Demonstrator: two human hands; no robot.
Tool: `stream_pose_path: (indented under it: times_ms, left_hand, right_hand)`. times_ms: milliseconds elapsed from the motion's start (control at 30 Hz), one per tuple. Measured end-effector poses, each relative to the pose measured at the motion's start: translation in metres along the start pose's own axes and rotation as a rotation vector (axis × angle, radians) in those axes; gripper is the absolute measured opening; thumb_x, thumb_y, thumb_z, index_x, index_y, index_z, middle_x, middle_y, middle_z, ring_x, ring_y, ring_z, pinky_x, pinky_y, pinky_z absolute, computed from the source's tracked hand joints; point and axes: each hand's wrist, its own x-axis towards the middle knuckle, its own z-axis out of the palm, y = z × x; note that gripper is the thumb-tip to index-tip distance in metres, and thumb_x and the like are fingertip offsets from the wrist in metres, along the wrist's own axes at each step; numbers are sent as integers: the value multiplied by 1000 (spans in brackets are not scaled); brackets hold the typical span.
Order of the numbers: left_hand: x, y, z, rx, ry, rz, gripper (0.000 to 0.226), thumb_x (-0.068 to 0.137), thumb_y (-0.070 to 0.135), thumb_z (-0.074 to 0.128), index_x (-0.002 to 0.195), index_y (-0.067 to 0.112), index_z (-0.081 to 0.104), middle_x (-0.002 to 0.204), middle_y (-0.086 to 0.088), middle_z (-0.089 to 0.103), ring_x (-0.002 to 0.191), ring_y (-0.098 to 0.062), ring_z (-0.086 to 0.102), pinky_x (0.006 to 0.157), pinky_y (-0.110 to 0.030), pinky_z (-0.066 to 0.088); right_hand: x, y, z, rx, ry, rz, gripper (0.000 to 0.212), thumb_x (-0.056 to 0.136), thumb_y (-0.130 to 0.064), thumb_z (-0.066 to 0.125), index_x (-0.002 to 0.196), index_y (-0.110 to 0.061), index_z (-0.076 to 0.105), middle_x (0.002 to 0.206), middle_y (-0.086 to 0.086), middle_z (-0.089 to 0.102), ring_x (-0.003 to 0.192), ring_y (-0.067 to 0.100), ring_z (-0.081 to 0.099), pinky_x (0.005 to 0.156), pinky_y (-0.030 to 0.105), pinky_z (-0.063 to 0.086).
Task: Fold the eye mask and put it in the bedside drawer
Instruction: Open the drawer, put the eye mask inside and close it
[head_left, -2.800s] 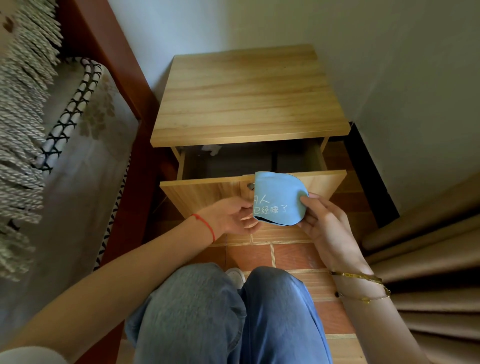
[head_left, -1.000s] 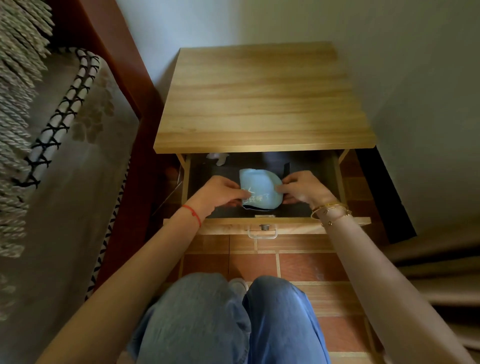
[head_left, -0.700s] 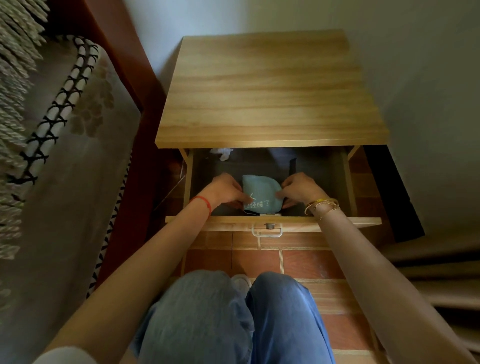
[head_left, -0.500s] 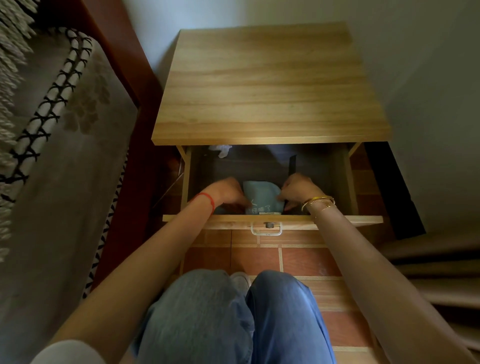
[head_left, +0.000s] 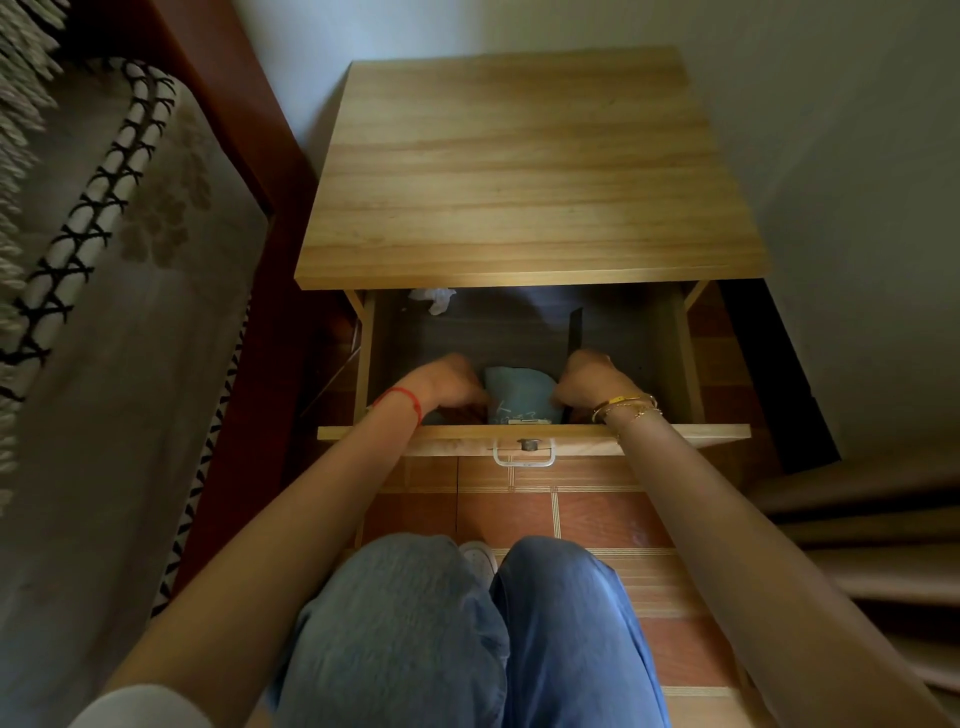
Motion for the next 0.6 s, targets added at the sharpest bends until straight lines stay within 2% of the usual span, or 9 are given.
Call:
stream_pose_path:
  times_ms: [67,167,233,333,400,467,533,600]
  left_hand:
    - [-6,-3,-3,-41,74,43,27,89,19,63,111,3,67,111,-18,69,103,-27,67,98,-42,51]
    - [-25,-9,-11,16,292,162,25,91,23,60,113,12,67,113,-9,69,103,-18,64,95,-32,49]
    - [-43,-14,-15,47,446,256,26,91,24,60,114,14,67,113,-5,68,104,-14,62,93,-28,48]
    - [-80,-25,-13,5,620,383,22,90,25,62,109,18,68,100,2,70,91,-7,64,80,-16,49]
    - [-105,-32,-4,-50,688,451,16,89,23,64,103,19,69,91,6,70,83,-3,65,75,-12,51]
    - [-127,-39,8,-94,717,485,12,87,21,66,98,19,71,86,9,70,79,-1,65,72,-11,52]
    - [-142,-45,22,-129,715,498,10,85,20,69,94,19,72,82,10,70,76,-1,65,69,-8,49]
    - [-148,-52,34,-117,711,497,7,84,19,70,90,21,72,79,12,70,77,2,63,66,-6,47]
  right_hand:
    - [-5,3,-3,13,48,-15,38,86,-12,64,121,2,56,121,18,58,107,30,60,77,31,48]
    - [-19,10,-11,107,197,-102,31,89,-19,61,117,-6,62,115,15,63,103,28,62,84,35,52]
    - [-35,16,-14,215,379,-263,24,91,-20,59,112,-9,65,107,12,67,98,25,64,85,36,54]
    - [-69,26,-14,348,691,-563,14,92,-17,57,100,-10,66,90,6,70,81,16,66,73,30,56]
    - [-89,34,-8,374,851,-674,10,92,-16,56,95,-12,65,84,1,66,74,12,61,66,23,50]
    - [-105,42,2,404,923,-689,10,93,-18,56,90,-12,63,80,-1,63,71,12,58,62,22,45]
    - [-119,50,14,447,918,-673,11,93,-18,56,87,-12,63,77,0,63,69,14,58,61,23,46]
    - [-130,58,27,447,896,-657,10,92,-16,58,86,-11,62,75,0,62,67,12,58,61,17,44]
